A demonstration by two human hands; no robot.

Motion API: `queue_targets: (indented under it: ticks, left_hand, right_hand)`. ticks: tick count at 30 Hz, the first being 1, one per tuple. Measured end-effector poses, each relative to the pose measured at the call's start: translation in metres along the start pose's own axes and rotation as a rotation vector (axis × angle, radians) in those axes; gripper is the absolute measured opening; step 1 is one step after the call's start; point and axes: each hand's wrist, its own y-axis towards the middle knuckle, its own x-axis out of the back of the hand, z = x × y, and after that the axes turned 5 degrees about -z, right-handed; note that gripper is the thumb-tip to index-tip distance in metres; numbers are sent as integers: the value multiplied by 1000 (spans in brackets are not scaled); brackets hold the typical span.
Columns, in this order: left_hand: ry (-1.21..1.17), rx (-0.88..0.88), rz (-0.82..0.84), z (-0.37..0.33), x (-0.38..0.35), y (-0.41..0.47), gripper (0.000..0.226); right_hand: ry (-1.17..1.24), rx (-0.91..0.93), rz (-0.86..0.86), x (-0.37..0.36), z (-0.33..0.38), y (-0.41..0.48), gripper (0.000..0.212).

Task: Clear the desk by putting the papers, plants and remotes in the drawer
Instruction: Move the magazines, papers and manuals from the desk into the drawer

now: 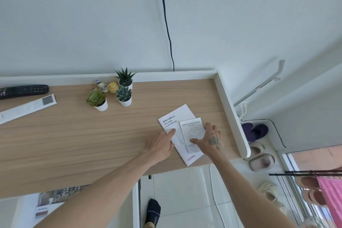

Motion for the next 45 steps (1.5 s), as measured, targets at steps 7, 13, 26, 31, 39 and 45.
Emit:
queue_targets:
  ticks: [7,13,26,31,39,45]
  left_hand:
    - [120,-27,-40,12,-10,-2,50]
    - [110,97,-164,41,-4,-18,51]
    - [-20,274,-119,69,8,-50,71]
    - [-12,444,-196,70,5,-55,55]
    - [-334,730,-98,73,28,-42,44]
    - [-727,647,-188,92,30,-91,31]
  right_hand:
    - [142,-86,90,3,-7,12,81]
    - [202,-86,109,5,-5,15,33]
    - [528,-88,204,-6,12,-11,26]
    - [604,-150,220,-14,15,-26,26]
    - [665,-224,201,-20,26,-54,25]
    - [719,-220,216,-32,44,-90,31]
